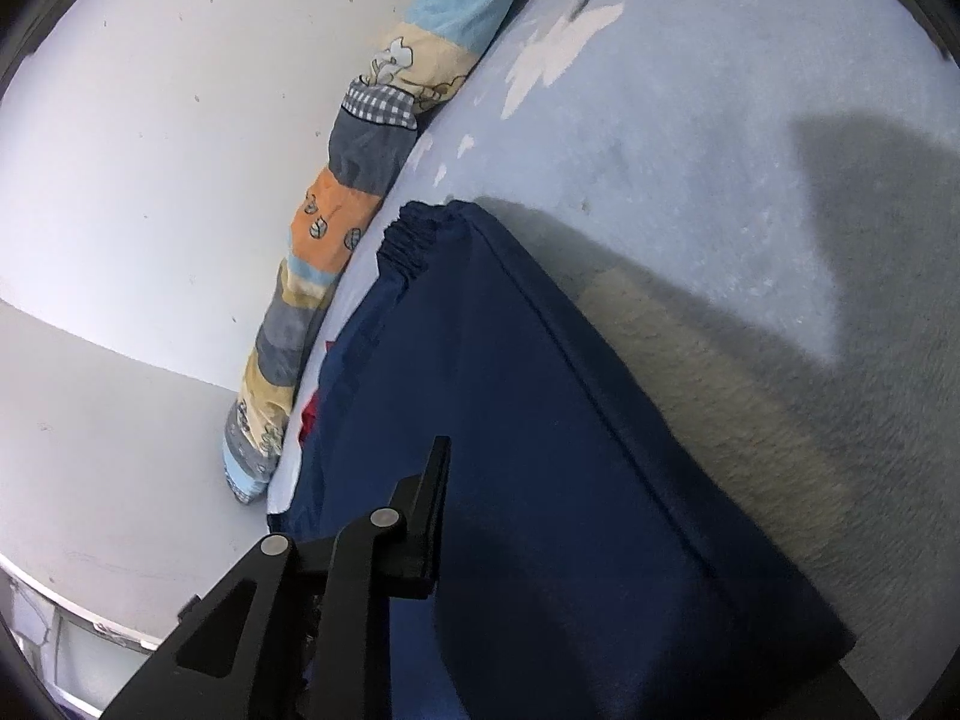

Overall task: Fold large clothes
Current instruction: 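Grasp the jacket side edge with the right gripper and lift it, then fold the held jacket side over the back with the right gripper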

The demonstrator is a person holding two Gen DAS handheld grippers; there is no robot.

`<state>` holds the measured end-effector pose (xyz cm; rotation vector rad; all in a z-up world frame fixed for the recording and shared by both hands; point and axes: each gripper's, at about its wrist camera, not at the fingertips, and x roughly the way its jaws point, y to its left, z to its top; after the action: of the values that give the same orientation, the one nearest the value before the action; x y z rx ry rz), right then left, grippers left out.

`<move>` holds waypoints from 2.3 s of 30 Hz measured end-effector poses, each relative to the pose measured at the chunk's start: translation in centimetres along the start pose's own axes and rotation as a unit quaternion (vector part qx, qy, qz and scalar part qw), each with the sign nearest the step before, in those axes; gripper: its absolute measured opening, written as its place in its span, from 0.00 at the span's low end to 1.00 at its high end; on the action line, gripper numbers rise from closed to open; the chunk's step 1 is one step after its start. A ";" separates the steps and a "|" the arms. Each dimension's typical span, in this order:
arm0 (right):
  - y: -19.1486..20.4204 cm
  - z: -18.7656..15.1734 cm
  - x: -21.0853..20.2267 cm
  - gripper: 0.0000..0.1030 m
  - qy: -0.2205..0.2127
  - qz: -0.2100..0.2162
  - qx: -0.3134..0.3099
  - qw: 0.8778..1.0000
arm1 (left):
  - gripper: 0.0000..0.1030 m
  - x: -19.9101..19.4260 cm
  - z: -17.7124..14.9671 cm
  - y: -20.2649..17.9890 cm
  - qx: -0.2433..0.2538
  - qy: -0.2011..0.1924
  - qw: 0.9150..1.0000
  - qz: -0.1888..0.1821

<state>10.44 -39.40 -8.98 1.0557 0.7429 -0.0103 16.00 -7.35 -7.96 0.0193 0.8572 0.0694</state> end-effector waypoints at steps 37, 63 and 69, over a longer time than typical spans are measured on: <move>19.3 -5.1 -3.0 0.12 -0.011 0.029 -0.170 0.985 | 0.98 -3.6 1.9 6.7 -0.038 0.009 0.999 -0.036; 33.8 -30.4 15.7 0.12 0.070 -0.052 -0.418 0.904 | 0.98 -4.9 5.1 36.7 -0.183 0.029 0.983 0.008; 31.7 -36.1 19.1 0.19 0.106 -0.132 -0.507 0.845 | 0.98 -4.5 5.1 36.7 -0.193 0.040 0.980 -0.005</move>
<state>16.19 11.86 -4.77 -0.0706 0.9241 0.2450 15.02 29.02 0.43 -0.3534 0.9129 0.2270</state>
